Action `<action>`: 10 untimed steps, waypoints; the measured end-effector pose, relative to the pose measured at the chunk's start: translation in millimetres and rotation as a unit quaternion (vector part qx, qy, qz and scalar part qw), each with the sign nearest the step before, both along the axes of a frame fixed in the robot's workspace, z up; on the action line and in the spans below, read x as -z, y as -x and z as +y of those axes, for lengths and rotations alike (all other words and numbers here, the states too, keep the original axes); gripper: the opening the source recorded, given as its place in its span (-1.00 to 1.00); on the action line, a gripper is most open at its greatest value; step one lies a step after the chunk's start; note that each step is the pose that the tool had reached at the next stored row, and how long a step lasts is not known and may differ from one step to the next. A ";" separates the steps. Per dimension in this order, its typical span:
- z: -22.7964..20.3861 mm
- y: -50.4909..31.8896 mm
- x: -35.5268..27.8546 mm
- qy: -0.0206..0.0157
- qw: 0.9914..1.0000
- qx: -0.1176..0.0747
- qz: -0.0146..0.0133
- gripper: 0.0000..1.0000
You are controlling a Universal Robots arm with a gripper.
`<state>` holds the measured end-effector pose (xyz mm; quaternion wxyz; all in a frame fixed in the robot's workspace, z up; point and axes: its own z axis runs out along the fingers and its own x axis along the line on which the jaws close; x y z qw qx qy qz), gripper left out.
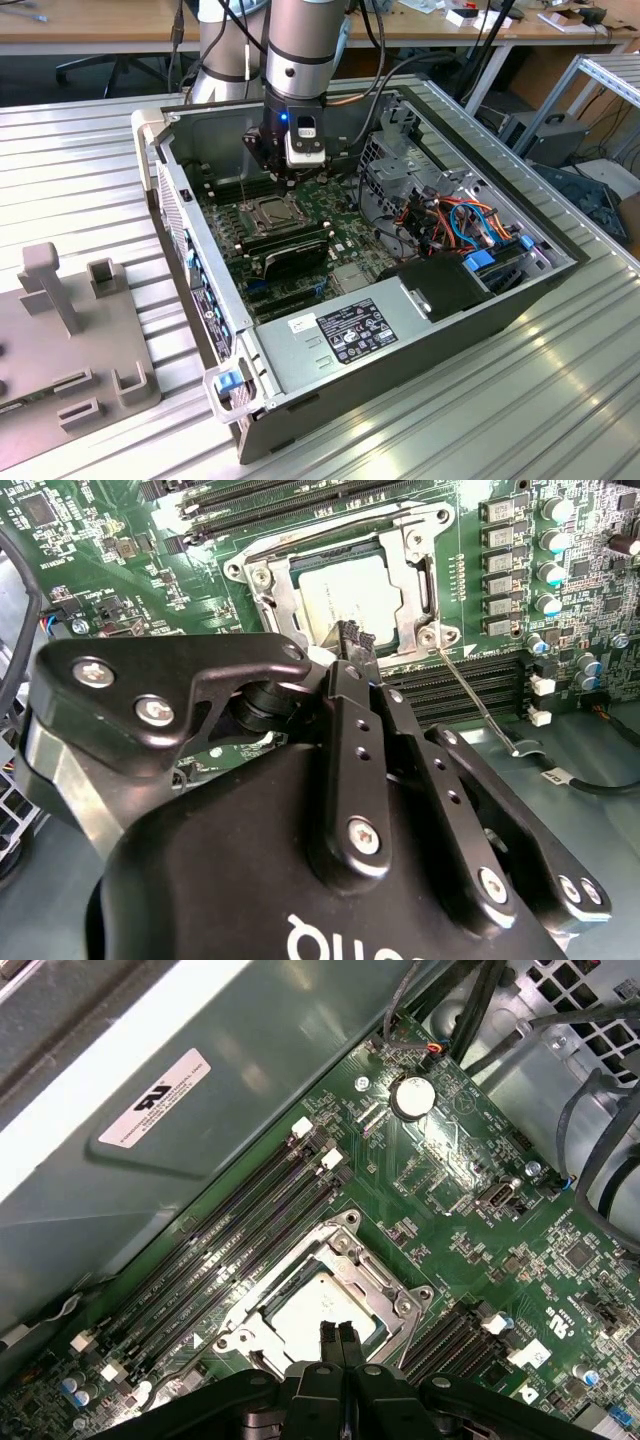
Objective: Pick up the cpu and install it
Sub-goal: 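Install the first cpu locking lever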
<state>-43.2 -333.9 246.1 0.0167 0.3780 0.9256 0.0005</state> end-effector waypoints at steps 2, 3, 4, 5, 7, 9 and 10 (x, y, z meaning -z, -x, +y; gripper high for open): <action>0.0 0.0 0.0 0.000 1.000 -0.004 0.000 -0.79; 0.0 0.0 0.0 0.000 1.000 -0.012 0.000 -0.79; 0.0 0.0 0.0 0.000 1.000 -0.018 0.000 -0.79; 0.0 0.0 0.0 0.000 1.000 -0.027 0.000 -0.79; 0.0 0.0 0.0 0.000 0.999 -0.043 0.000 -0.79; 0.0 0.0 0.0 0.000 0.999 -0.048 0.000 -0.79; 0.0 0.0 0.0 0.000 0.999 -0.048 0.000 -0.79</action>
